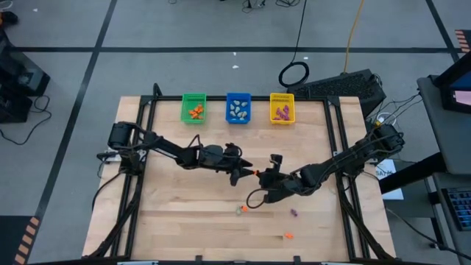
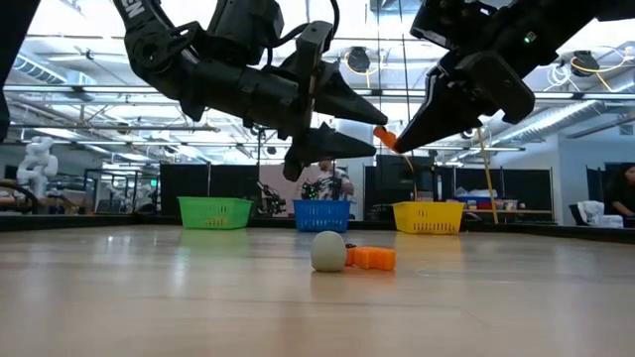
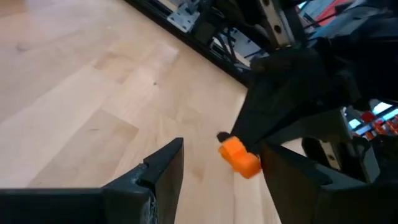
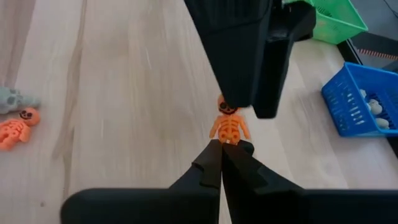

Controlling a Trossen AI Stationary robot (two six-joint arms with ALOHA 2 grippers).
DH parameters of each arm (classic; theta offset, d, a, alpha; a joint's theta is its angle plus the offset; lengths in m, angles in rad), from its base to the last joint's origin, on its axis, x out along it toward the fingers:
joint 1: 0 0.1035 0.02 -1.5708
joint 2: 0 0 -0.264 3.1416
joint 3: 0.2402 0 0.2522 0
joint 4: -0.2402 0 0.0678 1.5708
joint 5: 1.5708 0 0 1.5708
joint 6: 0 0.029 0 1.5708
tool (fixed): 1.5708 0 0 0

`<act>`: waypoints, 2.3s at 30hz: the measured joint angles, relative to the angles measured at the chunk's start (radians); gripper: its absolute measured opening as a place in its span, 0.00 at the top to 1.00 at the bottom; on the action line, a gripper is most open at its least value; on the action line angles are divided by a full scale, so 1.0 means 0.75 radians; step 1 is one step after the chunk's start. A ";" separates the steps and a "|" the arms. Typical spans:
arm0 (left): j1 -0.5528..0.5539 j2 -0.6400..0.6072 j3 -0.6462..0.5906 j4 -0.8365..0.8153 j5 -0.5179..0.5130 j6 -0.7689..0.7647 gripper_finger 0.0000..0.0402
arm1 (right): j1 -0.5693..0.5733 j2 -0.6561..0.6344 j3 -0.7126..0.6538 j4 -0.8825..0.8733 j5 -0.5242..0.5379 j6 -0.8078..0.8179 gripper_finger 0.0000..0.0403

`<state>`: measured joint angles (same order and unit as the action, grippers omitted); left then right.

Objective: Sort Halloween decoration
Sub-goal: Put the orange skeleton toy into the green bin

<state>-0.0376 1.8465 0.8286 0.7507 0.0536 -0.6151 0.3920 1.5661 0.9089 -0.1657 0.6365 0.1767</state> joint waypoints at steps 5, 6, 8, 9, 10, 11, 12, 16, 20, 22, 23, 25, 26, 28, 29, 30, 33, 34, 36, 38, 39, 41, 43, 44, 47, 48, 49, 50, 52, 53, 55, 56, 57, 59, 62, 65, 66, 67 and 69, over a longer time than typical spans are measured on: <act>-0.003 0.000 0.000 0.007 0.006 -0.001 0.49 | 0.000 0.000 0.000 0.040 -0.001 -0.029 1.00; -0.002 0.000 0.000 -0.003 0.008 0.000 0.50 | 0.000 0.000 0.000 0.040 -0.001 -0.031 1.00; -0.002 0.000 0.000 -0.009 0.017 0.000 0.54 | 0.000 0.000 0.000 0.040 -0.001 -0.032 1.00; -0.002 0.000 0.000 -0.003 0.031 0.000 0.56 | -0.001 0.000 0.000 0.043 -0.001 -0.031 1.00; -0.002 0.000 0.000 0.002 0.035 0.001 0.59 | -0.003 0.000 0.000 0.046 -0.001 -0.030 1.00; -0.002 -0.001 0.000 0.005 0.035 0.001 0.61 | -0.005 0.000 0.000 0.048 -0.001 -0.030 1.00; -0.002 -0.001 0.000 0.006 0.036 0.001 0.63 | -0.006 0.000 0.000 0.048 -0.001 -0.029 1.00; -0.002 -0.001 0.000 0.001 0.055 0.027 0.73 | -0.009 0.000 0.000 0.058 -0.001 -0.032 1.00; -0.002 -0.001 0.000 -0.001 0.064 0.049 0.87 | -0.009 0.000 0.000 0.072 -0.002 -0.042 1.00; -0.002 -0.001 0.000 -0.002 0.065 0.079 0.93 | -0.008 0.000 0.000 0.078 -0.004 -0.043 1.00; -0.002 -0.001 0.000 -0.005 0.065 0.098 0.96 | -0.008 0.000 0.000 0.081 -0.006 -0.043 1.00; 0.001 -0.001 0.000 -0.008 0.065 0.127 0.96 | -0.008 0.000 0.000 0.089 -0.007 -0.028 1.00; 0.005 -0.001 -0.001 -0.008 0.073 0.141 0.96 | -0.008 0.000 0.000 0.092 -0.007 -0.026 0.99; 0.020 -0.008 -0.001 -0.014 0.106 0.166 0.96 | -0.008 -0.001 0.000 0.098 -0.006 -0.023 0.96; 0.028 -0.016 -0.002 -0.026 0.112 0.178 0.96 | -0.008 0.000 0.000 0.104 -0.003 -0.019 0.93; 0.036 -0.025 -0.002 -0.033 0.113 0.199 0.96 | -0.009 -0.001 0.000 0.110 0.010 -0.014 0.90; 0.062 -0.083 -0.002 -0.116 0.113 0.299 0.96 | -0.009 -0.001 0.001 0.118 0.066 -0.009 0.80; 0.069 -0.109 -0.002 -0.137 0.113 0.358 0.96 | -0.009 -0.002 0.001 0.116 0.083 -0.008 0.77; 0.087 -0.186 -0.002 -0.240 0.084 0.456 0.96 | -0.009 -0.002 0.001 0.110 0.112 -0.013 0.71; 0.112 -0.267 -0.002 -0.362 0.033 0.519 0.96 | -0.009 -0.002 0.001 0.108 0.161 -0.020 0.66; 0.128 -0.311 -0.002 -0.442 0.002 0.545 0.96 | -0.009 -0.002 0.001 0.107 0.176 -0.029 0.64; 0.161 -0.404 -0.002 -0.604 -0.056 0.598 0.96 | -0.009 -0.002 0.001 0.106 0.201 -0.040 0.63; 0.200 -0.502 -0.001 -0.768 -0.123 0.634 0.96 | -0.009 -0.002 0.001 0.106 0.202 -0.043 0.63; 0.224 -0.554 -0.001 -0.866 -0.154 0.643 0.96 | -0.010 -0.002 0.001 0.104 0.202 -0.043 0.64; 0.331 -0.674 -0.001 -1.147 -0.256 0.645 0.96 | -0.010 -0.002 0.001 0.096 0.199 -0.043 0.69; 0.375 -0.709 -0.001 -1.244 -0.288 0.645 0.96 | -0.010 -0.002 0.001 0.096 0.197 -0.043 0.71; 0.419 -0.735 -0.001 -1.310 -0.315 0.648 0.96 | -0.010 -0.002 0.001 0.096 0.197 -0.043 0.74; 0.475 -0.759 -0.001 -1.372 -0.330 0.656 0.96 | -0.010 -0.002 0.001 0.096 0.197 -0.043 0.77; 0.603 -0.769 -0.001 -1.476 -0.332 0.664 0.96 | -0.014 -0.002 0.001 0.098 0.196 -0.043 0.83; 0.672 -0.764 -0.001 -1.500 -0.329 0.668 0.96 | -0.017 -0.002 0.001 0.101 0.195 -0.043 0.86; 0.802 -0.737 -0.002 -1.511 -0.282 0.701 0.96 | -0.026 -0.002 0.001 0.102 0.195 -0.043 0.93; 0.859 -0.713 -0.001 -1.487 -0.242 0.727 0.96 | -0.032 -0.002 0.001 0.106 0.195 -0.043 0.96; 0.912 -0.686 0.000 -1.478 -0.201 0.751 0.96 | -0.034 -0.002 0.001 0.106 0.195 -0.044 0.98; 1.004 -0.627 0.001 -1.492 -0.155 0.791 0.96 | -0.041 -0.002 0.001 0.106 0.194 -0.047 0.99; 1.100 -0.537 0.026 -1.494 -0.097 0.840 0.96 | -0.044 -0.002 0.001 0.105 0.190 -0.046 0.97; 1.132 -0.456 0.057 -1.503 -0.068 0.883 0.96 | -0.054 -0.002 0.001 0.106 0.156 -0.046 0.97; 1.136 -0.433 0.067 -1.507 -0.066 0.895 0.96 | -0.058 -0.002 0.001 0.105 0.156 -0.045 0.98; 1.138 -0.412 0.079 -1.507 -0.066 0.900 0.96 | -0.060 -0.002 0.001 0.105 0.156 -0.045 0.98; 1.144 -0.377 0.099 -1.498 -0.066 0.901 0.96 | -0.061 -0.002 0.001 0.105 0.156 -0.045 0.99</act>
<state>0.8203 1.5640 0.9027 -0.3730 0.0044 0.0605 0.3462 1.5650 0.9096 -0.0868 0.7532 0.1432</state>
